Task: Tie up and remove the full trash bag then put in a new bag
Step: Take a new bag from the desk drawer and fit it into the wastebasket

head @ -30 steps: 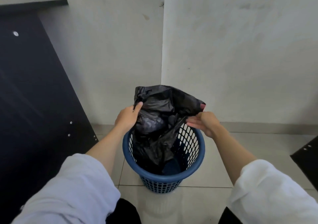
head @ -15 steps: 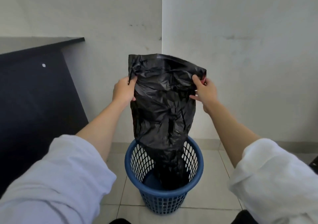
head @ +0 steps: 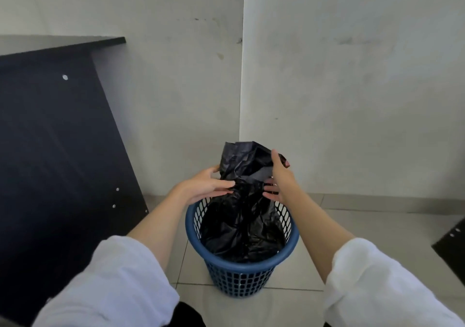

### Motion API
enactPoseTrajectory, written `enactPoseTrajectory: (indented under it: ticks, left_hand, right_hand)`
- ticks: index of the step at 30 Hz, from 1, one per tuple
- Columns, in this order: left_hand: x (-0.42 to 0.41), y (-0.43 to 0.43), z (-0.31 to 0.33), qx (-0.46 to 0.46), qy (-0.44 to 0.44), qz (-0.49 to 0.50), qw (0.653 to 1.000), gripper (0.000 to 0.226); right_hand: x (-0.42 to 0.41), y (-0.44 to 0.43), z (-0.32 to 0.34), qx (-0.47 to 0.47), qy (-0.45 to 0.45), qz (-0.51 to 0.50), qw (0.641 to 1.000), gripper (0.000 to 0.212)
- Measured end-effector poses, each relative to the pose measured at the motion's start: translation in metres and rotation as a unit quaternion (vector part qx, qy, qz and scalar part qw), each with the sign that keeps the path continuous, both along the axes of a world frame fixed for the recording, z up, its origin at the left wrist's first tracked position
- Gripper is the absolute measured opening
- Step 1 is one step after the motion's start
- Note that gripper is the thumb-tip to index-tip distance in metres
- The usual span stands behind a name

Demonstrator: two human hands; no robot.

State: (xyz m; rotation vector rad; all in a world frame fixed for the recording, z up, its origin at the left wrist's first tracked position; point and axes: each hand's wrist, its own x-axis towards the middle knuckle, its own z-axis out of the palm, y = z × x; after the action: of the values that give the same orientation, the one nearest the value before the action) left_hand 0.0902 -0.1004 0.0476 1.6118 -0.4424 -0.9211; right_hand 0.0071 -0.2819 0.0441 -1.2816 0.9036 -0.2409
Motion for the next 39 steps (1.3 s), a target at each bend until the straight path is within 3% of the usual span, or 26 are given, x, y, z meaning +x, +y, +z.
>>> enactPoseTrajectory:
  ticks: [4, 6, 9, 10, 12, 14, 15, 18, 21, 23, 26, 32, 34, 36, 39]
  left_hand:
    - [-0.003, -0.003, -0.001, 0.035, -0.006, -0.018, 0.999, 0.061]
    - [0.001, -0.002, -0.002, 0.115, -0.071, 0.038, 0.99, 0.061]
    - [0.019, 0.005, -0.005, 0.224, -0.202, 0.11, 0.947, 0.051]
    - [0.028, 0.008, -0.003, 0.213, -0.211, 0.156, 0.941, 0.05]
    - [0.04, 0.017, 0.011, 0.105, -0.134, 0.269, 0.948, 0.042]
    - [0.046, 0.021, 0.037, -0.024, -0.051, 0.351, 0.935, 0.037]
    - [0.047, 0.021, 0.049, -0.054, -0.049, 0.371, 0.926, 0.042]
    - [0.042, 0.018, 0.071, -0.087, -0.147, 0.369, 0.914, 0.044]
    - [0.015, 0.021, 0.067, -0.019, -0.199, 0.336, 0.921, 0.056]
    - [-0.002, 0.024, 0.052, 0.079, -0.211, 0.323, 0.919, 0.075]
    - [-0.014, 0.032, 0.025, 0.215, -0.229, 0.321, 0.893, 0.07]
    - [0.013, 0.05, 0.003, 0.149, -0.185, 0.467, 0.852, 0.056]
    - [0.02, 0.044, 0.001, 0.121, -0.15, 0.48, 0.856, 0.06]
    - [0.021, 0.032, -0.009, 0.152, -0.131, 0.481, 0.853, 0.073]
    - [0.005, 0.012, -0.025, 0.213, -0.227, 0.507, 0.804, 0.063]
  right_hand:
    - [0.006, 0.003, -0.004, -0.031, -0.01, 0.088, 0.996, 0.051]
    - [0.009, 0.002, -0.007, -0.027, -0.041, 0.085, 0.995, 0.037]
    - [0.007, -0.005, -0.007, 0.029, -0.078, 0.066, 0.994, 0.017]
    - [0.005, -0.01, -0.006, 0.047, -0.087, 0.048, 0.994, 0.013]
    - [-0.002, -0.026, 0.003, 0.058, -0.093, 0.008, 0.994, 0.004]
    - [-0.013, -0.045, 0.017, 0.042, -0.1, -0.013, 0.994, 0.008]
    - [-0.019, -0.053, 0.027, 0.029, -0.109, -0.018, 0.993, 0.011]
    - [-0.034, -0.064, 0.056, -0.035, -0.162, -0.015, 0.986, 0.017]
    - [-0.047, -0.059, 0.065, -0.126, -0.181, 0.007, 0.975, 0.019]
    - [-0.052, -0.055, 0.049, -0.153, -0.13, 0.044, 0.979, 0.016]
    - [-0.058, -0.054, 0.012, -0.12, -0.021, 0.081, 0.989, 0.015]
    - [-0.056, -0.081, -0.02, -0.125, -0.017, -0.083, 0.989, 0.024]
    - [-0.056, -0.075, -0.02, -0.139, -0.038, -0.063, 0.987, 0.024]
    - [-0.055, -0.058, -0.023, -0.109, -0.081, -0.018, 0.991, 0.026]
    - [-0.048, -0.028, -0.036, -0.098, -0.092, 0.053, 0.99, 0.03]
